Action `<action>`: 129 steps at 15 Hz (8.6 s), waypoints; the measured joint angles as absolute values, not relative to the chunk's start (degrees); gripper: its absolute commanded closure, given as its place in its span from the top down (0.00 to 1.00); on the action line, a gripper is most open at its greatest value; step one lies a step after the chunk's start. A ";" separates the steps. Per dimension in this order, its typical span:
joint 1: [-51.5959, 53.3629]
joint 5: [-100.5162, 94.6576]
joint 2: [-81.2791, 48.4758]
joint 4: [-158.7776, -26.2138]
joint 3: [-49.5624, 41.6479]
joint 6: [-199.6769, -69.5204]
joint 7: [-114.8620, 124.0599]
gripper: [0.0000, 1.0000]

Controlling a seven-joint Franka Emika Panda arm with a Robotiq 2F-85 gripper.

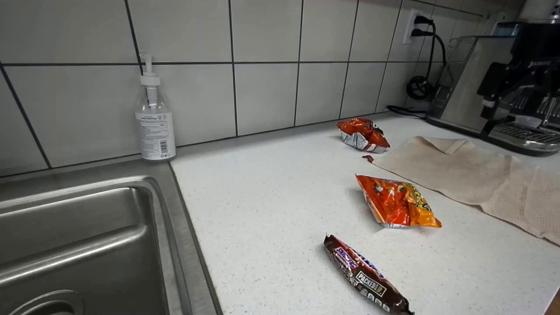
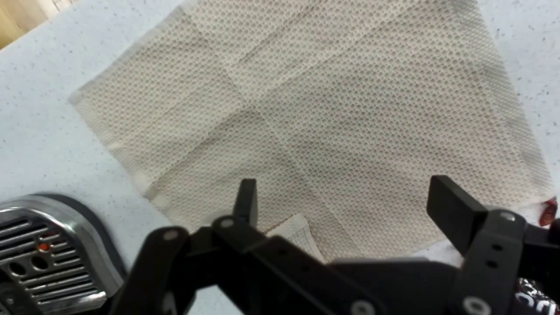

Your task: Fold the cloth

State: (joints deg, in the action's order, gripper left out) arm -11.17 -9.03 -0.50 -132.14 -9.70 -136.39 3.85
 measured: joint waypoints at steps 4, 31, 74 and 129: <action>-11.17 -7.62 -1.36 -131.79 -9.78 -136.40 3.75 1.00; -18.95 13.90 -30.53 -105.15 -10.72 -136.39 -1.97 1.00; -19.95 14.21 -36.28 -99.31 -9.40 -136.47 -1.97 0.35; -20.64 14.63 -11.28 -119.66 -9.79 -133.82 -3.61 0.01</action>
